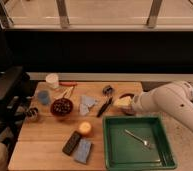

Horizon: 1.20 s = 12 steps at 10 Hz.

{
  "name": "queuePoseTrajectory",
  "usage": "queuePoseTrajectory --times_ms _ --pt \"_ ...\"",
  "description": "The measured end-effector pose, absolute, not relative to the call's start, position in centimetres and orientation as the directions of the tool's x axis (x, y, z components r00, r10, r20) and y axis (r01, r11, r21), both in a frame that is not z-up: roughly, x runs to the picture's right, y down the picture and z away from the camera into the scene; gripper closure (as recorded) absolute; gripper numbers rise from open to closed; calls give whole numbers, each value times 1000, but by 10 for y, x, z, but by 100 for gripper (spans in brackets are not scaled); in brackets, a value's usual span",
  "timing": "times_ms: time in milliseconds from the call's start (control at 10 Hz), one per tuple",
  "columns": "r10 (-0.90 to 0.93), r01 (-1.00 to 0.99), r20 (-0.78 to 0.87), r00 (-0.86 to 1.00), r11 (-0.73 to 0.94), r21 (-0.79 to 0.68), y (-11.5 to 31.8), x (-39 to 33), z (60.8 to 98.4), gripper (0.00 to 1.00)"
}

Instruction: Place apple in paper cup

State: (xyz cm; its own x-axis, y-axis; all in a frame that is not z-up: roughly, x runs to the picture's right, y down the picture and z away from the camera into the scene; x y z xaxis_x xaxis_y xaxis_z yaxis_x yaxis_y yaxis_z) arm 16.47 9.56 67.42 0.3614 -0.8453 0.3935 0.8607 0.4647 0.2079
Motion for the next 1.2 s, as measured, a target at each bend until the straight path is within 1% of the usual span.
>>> queuePoseTrajectory --times_ms 600,800,1200 --pt "-848 861 390 360 463 211 95 165 674 22" --pt "-883 884 355 308 403 235 85 160 672 22" --pt "-914 918 373 157 275 285 84 108 685 22"
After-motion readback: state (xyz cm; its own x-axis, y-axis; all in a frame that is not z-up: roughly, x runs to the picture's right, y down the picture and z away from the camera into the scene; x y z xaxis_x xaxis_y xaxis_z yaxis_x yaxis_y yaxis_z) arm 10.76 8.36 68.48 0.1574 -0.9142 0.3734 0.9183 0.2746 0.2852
